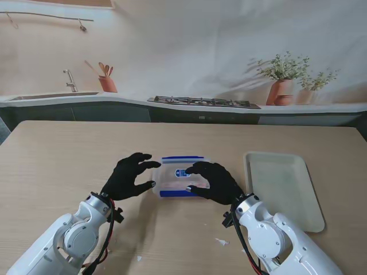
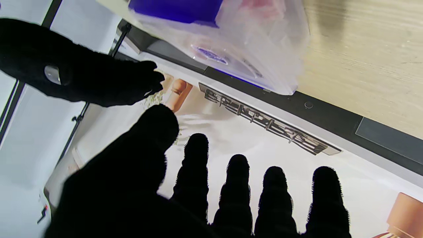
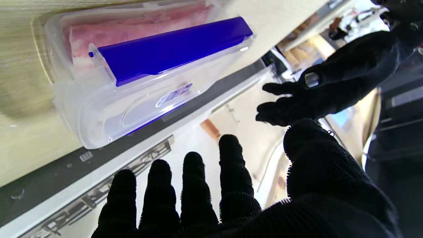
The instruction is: Separate the bacon slices onto the tray
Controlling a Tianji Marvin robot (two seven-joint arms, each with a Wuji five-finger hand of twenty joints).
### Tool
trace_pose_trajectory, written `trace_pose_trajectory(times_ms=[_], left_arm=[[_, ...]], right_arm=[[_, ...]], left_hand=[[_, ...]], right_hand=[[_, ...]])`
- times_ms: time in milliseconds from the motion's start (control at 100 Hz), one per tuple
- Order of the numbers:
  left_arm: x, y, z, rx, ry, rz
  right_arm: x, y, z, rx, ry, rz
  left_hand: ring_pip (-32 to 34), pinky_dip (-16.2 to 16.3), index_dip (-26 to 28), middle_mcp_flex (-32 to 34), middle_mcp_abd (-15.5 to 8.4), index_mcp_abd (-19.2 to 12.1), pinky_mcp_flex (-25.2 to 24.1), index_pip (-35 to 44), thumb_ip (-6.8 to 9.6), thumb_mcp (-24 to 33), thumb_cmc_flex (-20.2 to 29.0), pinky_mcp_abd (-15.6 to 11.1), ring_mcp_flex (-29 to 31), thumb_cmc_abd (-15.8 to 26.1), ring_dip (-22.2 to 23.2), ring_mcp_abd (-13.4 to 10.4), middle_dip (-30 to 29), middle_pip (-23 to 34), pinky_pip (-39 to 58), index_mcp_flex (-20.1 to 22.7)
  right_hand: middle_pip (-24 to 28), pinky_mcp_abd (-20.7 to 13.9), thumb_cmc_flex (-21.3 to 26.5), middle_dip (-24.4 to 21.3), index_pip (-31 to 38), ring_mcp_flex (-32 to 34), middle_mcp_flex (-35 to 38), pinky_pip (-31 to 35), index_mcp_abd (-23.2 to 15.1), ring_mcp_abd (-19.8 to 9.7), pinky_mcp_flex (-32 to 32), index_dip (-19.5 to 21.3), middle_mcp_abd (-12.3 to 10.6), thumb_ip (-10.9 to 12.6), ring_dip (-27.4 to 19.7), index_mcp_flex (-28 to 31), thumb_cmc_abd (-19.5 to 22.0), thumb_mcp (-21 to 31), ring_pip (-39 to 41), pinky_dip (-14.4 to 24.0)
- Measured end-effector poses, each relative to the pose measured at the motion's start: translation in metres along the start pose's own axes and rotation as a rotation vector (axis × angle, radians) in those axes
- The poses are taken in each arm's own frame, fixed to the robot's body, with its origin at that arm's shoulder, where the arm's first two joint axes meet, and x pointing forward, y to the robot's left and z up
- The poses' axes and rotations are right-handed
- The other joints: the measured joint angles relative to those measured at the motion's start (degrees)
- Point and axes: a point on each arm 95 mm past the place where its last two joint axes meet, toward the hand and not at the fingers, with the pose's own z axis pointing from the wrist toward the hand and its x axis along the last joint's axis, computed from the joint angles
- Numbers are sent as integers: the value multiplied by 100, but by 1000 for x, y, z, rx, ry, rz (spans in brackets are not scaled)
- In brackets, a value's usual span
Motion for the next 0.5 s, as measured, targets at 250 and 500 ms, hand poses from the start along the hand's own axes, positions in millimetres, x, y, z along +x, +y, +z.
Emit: trace_pose_trajectory(times_ms=[250,500], left_arm=[[-6,7,8,-100,27,128],[-12,14,13,-179,23,204]], right_arm=[[3,-7,0,46,22,-137],[3,-12,-1,111,44,-239]], left_hand=[[261,-5,53,127,-94,-154,43,126,0,160,162,-13,7,50,0,-96,17,106,357,216],[390,-112,54,129,-212,-178,56,67,0,320,425,-23,64,54,-68,-150,72,127,647,122]], right_hand=[[103,-66,141,50,236,1,64,-70,-7,-71,0,111,1,0,1,463,0,-106,82,0],[103,-76,392,56,264,1,64,-91,-17,-91,0,113,1,0,1,528,7,-228,92,0]])
